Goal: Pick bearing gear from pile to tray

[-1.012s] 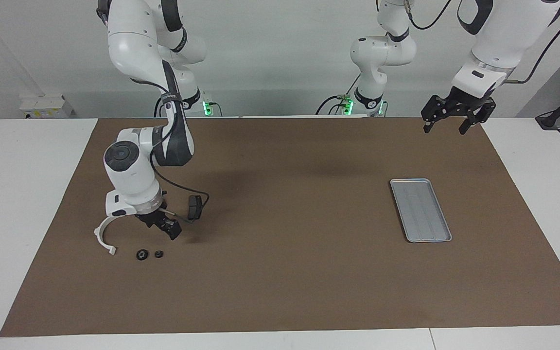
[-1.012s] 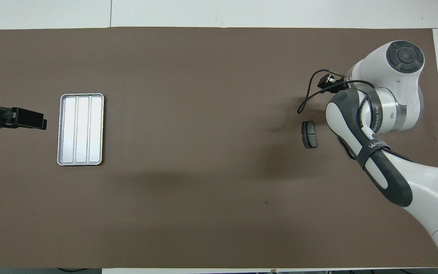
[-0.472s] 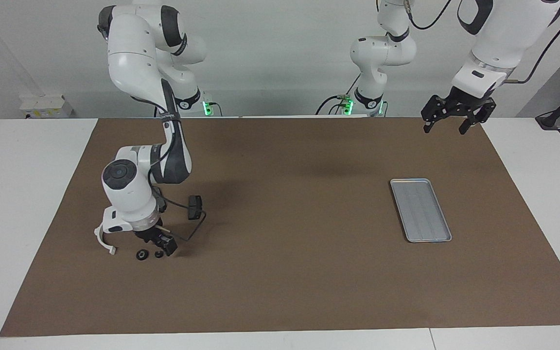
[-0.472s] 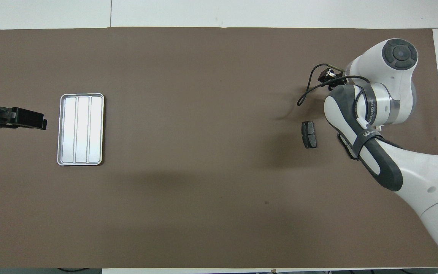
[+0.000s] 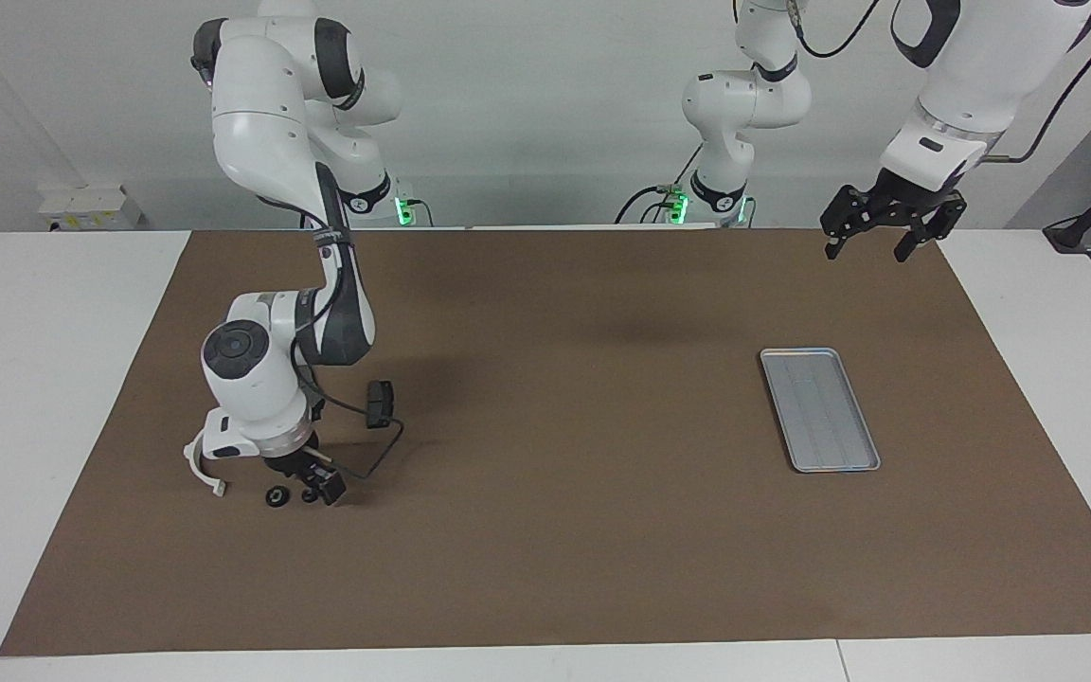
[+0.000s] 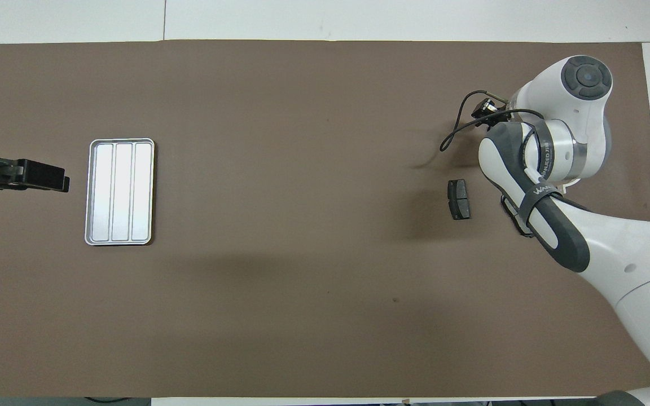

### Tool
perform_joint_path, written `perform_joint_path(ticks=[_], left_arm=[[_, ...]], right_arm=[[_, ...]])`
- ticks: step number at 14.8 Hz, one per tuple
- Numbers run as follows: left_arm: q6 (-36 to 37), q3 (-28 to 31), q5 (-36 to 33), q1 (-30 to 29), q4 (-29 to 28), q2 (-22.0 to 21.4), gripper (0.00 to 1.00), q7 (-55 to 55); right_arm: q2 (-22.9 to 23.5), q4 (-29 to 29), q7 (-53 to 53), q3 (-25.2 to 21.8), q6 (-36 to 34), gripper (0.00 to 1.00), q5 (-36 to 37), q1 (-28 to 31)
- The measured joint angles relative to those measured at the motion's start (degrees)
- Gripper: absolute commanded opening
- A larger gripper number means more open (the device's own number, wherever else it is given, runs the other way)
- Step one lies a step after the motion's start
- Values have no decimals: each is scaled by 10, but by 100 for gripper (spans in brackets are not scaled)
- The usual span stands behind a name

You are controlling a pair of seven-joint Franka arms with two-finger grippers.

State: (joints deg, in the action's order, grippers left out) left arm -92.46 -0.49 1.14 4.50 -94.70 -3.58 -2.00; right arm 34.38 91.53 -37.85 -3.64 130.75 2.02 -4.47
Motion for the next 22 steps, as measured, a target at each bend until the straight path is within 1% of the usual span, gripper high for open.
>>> perform_joint_path(ticks=[6,7,9,11,15,18,22], left_arm=[[0,0,0,0,0,0,100,0],[0,0,0,0,0,0,100,0],[0,0,0,0,0,0,100,0],[0,0,0,0,0,0,100,0],[0,0,0,0,0,0,100,0],[0,0,0,0,0,0,100,0],[0,0,0,0,0,0,100,0]], right_arm=[[5,-4,-25,1,10,76,0,1],[5,-5,-26,1,10,74,0,1],[5,-6,-28,1,10,72,0,1],[6,-7,-31,1,10,66,-3,1],[8,-7,-35,1,10,66,-7,1],[8,-7,-36,1,10,63,-7,1],[10,-7,-37,1,10,46,-7,1]])
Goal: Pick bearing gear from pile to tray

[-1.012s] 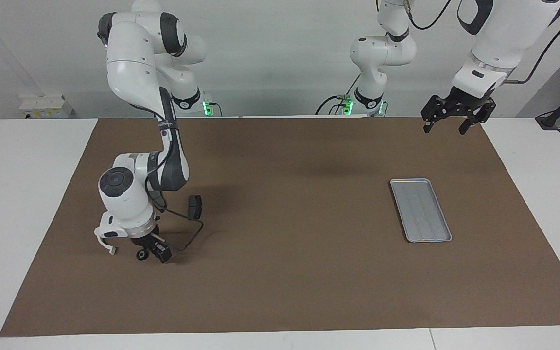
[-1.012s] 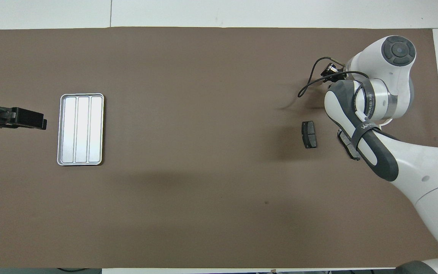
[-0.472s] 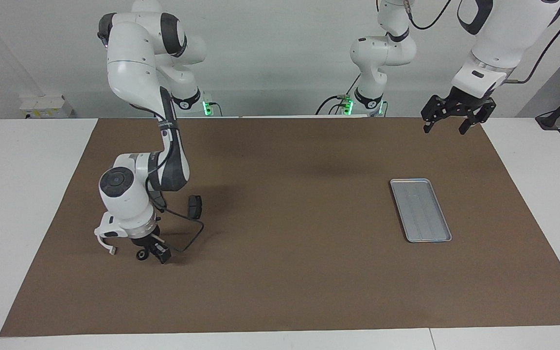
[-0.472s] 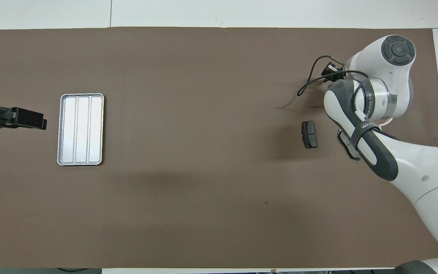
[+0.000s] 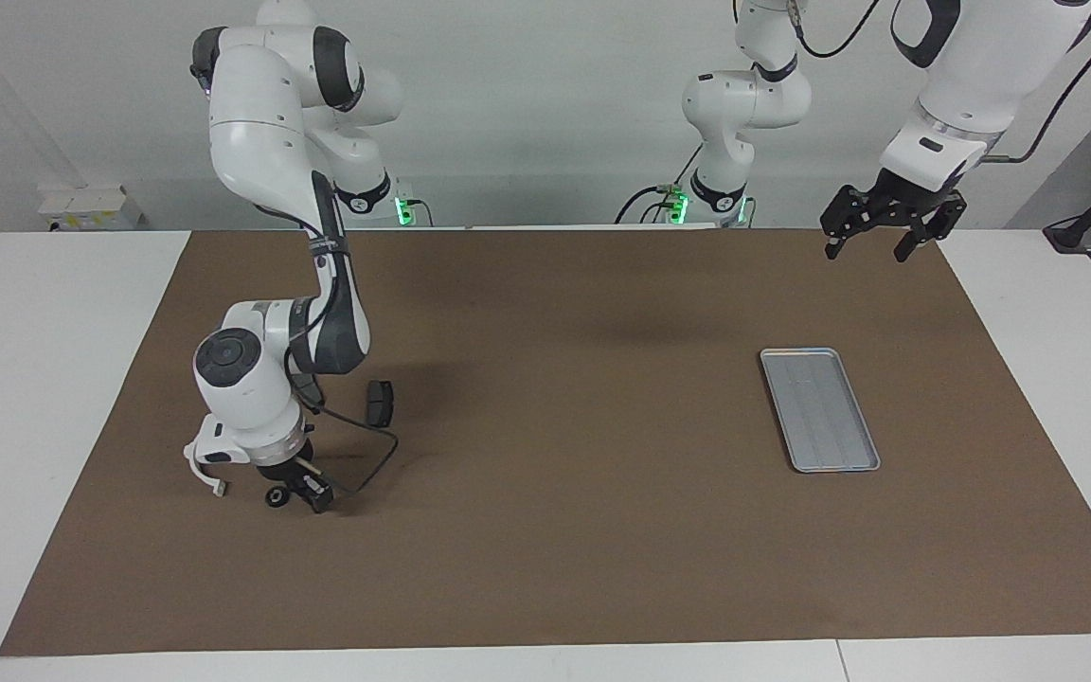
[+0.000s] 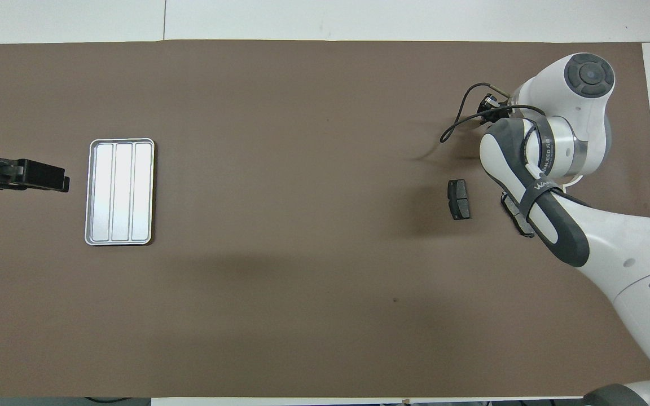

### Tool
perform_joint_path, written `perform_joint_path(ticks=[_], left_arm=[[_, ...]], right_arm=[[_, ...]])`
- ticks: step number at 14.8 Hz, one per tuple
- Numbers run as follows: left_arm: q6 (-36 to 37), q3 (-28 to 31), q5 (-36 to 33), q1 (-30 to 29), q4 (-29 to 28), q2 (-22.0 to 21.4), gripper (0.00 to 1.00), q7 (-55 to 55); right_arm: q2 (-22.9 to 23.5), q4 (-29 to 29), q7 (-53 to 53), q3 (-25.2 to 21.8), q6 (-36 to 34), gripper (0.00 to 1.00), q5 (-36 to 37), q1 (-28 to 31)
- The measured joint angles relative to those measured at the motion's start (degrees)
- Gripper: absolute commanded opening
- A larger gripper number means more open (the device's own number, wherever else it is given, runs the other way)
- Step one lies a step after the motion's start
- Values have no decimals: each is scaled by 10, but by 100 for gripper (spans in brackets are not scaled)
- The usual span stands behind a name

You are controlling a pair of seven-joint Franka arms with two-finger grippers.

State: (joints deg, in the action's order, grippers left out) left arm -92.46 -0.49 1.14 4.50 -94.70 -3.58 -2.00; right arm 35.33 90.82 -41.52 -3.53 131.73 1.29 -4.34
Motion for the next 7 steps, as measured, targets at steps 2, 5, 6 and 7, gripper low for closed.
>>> perform_joint_path(ticks=[2,5,6,7], left_arm=[[0,0,0,0,0,0,100,0],[0,0,0,0,0,0,100,0],[0,0,0,0,0,0,100,0],[0,0,0,0,0,0,100,0]], right_arm=[[0,0,0,0,0,29,0,0],[-2,0,0,-1,0,0,0,1],[-2,0,0,-1,0,0,0,1],[-2,0,0,-1,0,0,0,1]])
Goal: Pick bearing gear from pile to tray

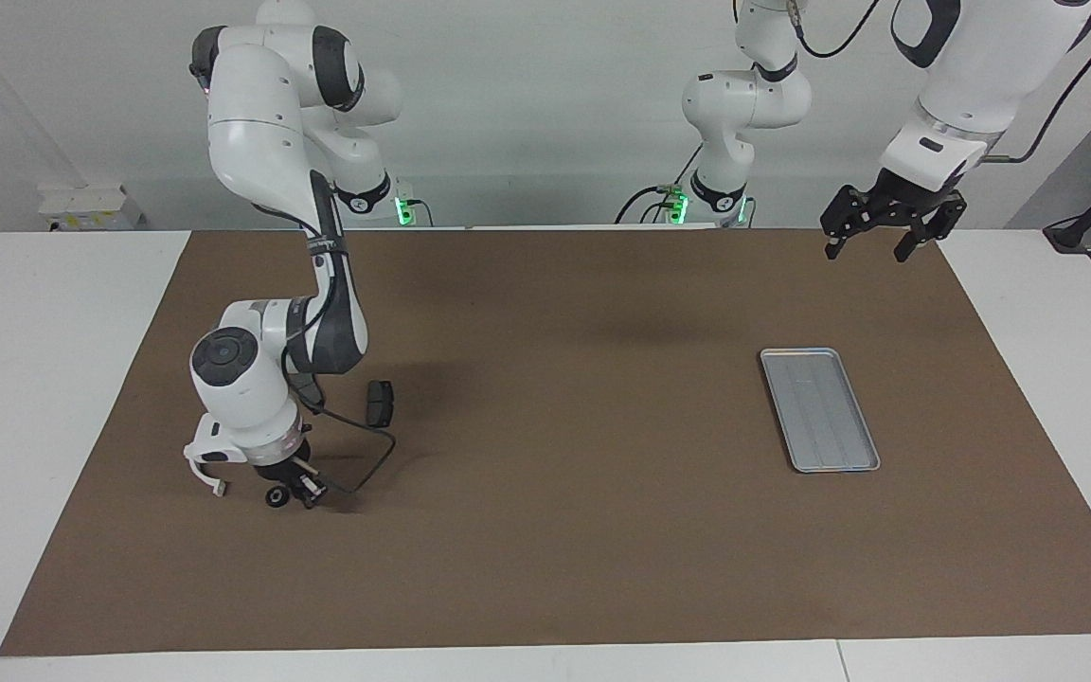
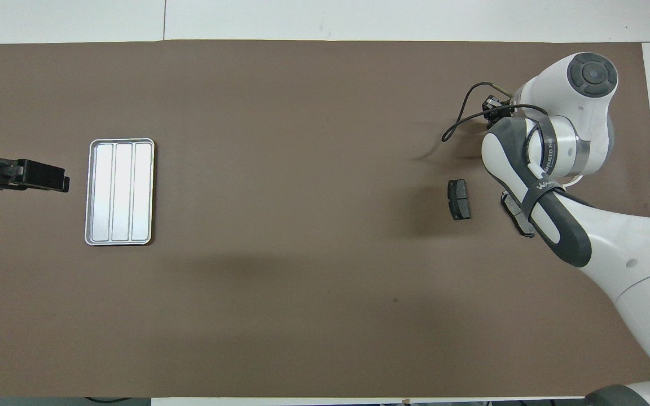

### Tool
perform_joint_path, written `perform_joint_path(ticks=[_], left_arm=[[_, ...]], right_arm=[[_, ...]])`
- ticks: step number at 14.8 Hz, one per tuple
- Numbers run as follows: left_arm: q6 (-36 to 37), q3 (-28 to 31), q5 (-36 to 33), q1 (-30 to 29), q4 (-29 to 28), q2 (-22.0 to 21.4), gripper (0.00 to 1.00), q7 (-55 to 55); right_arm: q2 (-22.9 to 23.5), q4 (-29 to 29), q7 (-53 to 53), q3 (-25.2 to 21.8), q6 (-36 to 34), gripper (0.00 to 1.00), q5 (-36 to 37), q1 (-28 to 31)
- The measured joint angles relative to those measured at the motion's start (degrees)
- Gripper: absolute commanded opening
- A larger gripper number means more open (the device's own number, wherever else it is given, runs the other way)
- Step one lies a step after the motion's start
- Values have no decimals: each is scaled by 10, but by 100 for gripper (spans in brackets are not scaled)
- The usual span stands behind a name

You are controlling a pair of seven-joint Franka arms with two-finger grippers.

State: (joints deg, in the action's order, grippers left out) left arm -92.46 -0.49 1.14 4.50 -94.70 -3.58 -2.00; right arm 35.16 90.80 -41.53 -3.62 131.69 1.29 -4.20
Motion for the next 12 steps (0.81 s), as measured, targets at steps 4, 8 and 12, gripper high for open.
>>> perform_joint_path(ticks=[4,8,12], left_arm=[[0,0,0,0,0,0,100,0],[0,0,0,0,0,0,100,0],[0,0,0,0,0,0,100,0]], right_arm=[[0,0,0,0,-1,0,0,0],[0,-16,0,2,-44,0,1,-4],[-16,-56,1,3,-126,0,1,-17]])
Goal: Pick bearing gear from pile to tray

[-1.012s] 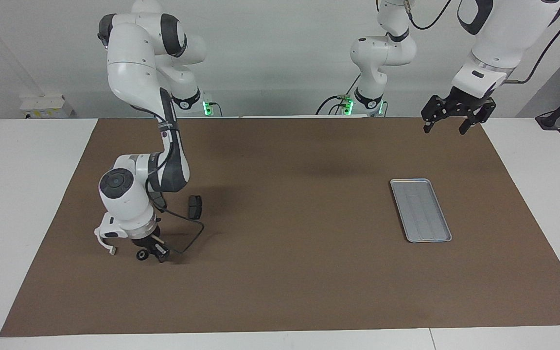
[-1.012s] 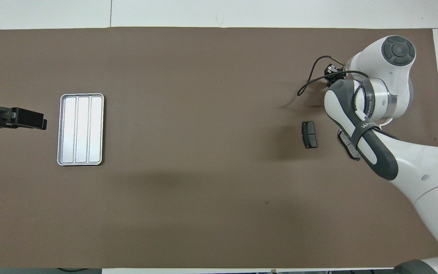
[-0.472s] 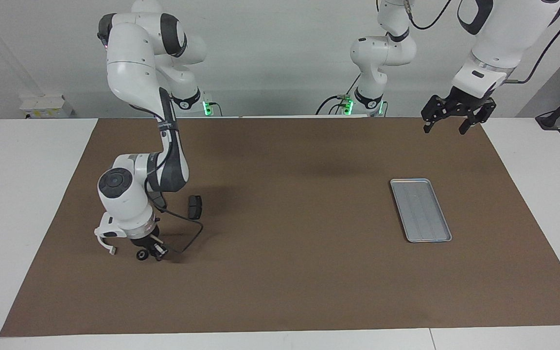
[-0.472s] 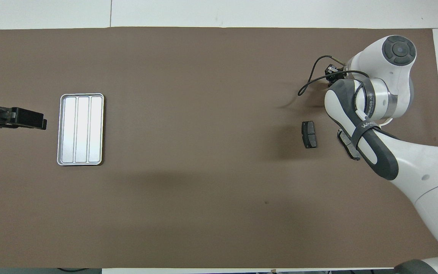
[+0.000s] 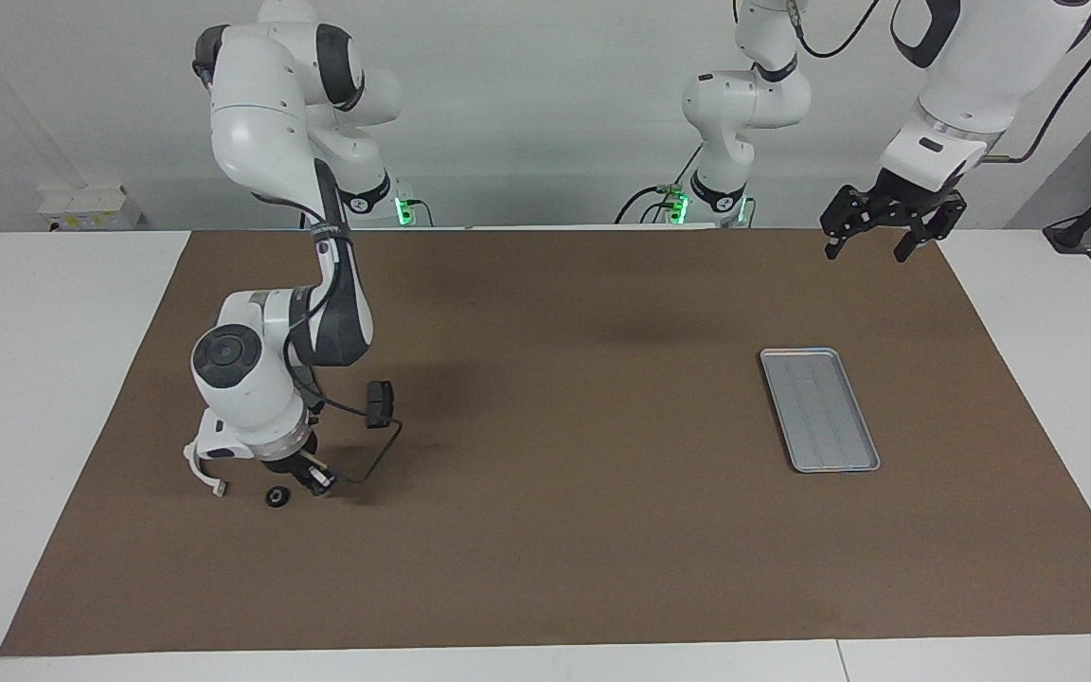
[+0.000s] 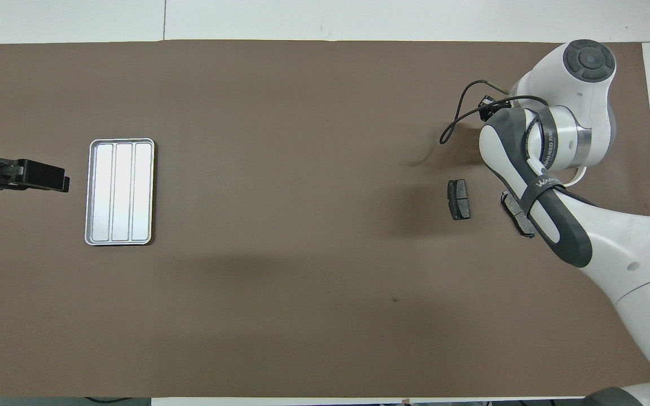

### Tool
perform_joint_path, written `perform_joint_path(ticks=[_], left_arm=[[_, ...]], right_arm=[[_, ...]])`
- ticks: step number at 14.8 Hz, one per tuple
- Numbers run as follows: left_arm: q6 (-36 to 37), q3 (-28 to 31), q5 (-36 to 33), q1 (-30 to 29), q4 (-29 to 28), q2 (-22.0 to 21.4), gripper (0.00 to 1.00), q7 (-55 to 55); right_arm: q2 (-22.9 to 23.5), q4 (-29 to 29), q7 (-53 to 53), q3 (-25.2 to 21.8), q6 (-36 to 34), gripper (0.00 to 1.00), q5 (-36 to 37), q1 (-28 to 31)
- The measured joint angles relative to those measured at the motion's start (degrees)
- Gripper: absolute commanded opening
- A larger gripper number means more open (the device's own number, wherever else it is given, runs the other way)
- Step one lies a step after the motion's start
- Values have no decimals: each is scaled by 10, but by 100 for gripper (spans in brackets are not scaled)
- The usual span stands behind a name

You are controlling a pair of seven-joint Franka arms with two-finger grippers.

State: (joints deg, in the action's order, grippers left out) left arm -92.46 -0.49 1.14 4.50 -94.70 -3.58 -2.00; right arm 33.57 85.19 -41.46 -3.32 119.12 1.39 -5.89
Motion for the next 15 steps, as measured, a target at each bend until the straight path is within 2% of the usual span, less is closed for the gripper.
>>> perform_joint_path(ticks=[4,8,11,13,15], left_arm=[[0,0,0,0,0,0,100,0],[-2,-2,0,0,0,0,100,0],[-2,1,0,-1,0,0,100,0],[-2,1,0,-1,0,0,100,0],[-2,-1,0,-1,0,0,100,1]], right_arm=[[-55,-14,17,1,-90,0,1,-22],[-121,-24,18,3,-181,0,0,-69],[-140,-48,13,5,-235,0,-1,-95],[-148,-59,-43,11,-253,0,-5,-125],[-155,-59,-156,23,-253,0,-12,-185]])
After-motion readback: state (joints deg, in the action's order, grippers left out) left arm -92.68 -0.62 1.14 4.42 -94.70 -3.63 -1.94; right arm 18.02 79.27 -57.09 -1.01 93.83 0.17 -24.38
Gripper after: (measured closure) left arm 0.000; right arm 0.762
